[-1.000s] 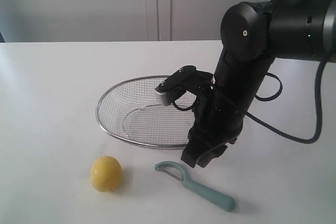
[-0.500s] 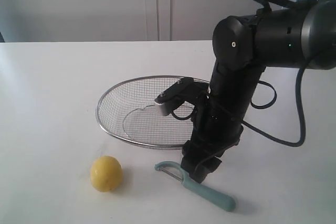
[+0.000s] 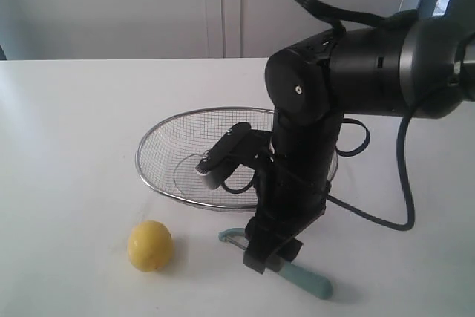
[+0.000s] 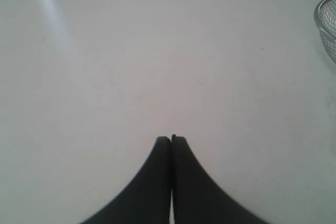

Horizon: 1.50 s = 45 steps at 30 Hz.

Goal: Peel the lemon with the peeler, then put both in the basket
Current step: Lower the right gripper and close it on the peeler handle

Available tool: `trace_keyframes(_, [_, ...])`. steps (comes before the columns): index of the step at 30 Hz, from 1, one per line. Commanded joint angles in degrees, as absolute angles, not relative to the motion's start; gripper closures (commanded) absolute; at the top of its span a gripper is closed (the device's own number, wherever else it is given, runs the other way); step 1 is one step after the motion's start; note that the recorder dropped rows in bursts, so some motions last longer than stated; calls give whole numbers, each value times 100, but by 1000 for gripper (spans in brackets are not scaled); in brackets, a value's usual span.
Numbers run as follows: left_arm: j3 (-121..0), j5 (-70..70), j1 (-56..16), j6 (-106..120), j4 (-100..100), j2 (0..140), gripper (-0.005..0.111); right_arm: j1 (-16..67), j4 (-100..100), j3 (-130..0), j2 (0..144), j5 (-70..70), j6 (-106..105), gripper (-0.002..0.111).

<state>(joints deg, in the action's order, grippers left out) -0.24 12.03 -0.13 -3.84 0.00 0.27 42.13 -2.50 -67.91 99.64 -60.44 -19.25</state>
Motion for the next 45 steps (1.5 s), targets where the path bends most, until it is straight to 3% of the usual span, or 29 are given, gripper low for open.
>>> trace_keyframes(1, [0,1205,-12,-409,0,0,107,4356,-169,-6781,9952,-5989,-1875,45])
trace_keyframes(19, [0,1205,-12,-409,0,0,107,4354,46,-6140,9952,-5271,-1875,45])
trace_keyframes(26, [0,1205,-12,-409,0,0,107,4354,0,-5880,9952,-4956,-1807,54])
trace_keyframes(45, [0,1205,-12,-409,0,0,107,4354,0,-5366,9952,-4243,-1738,54])
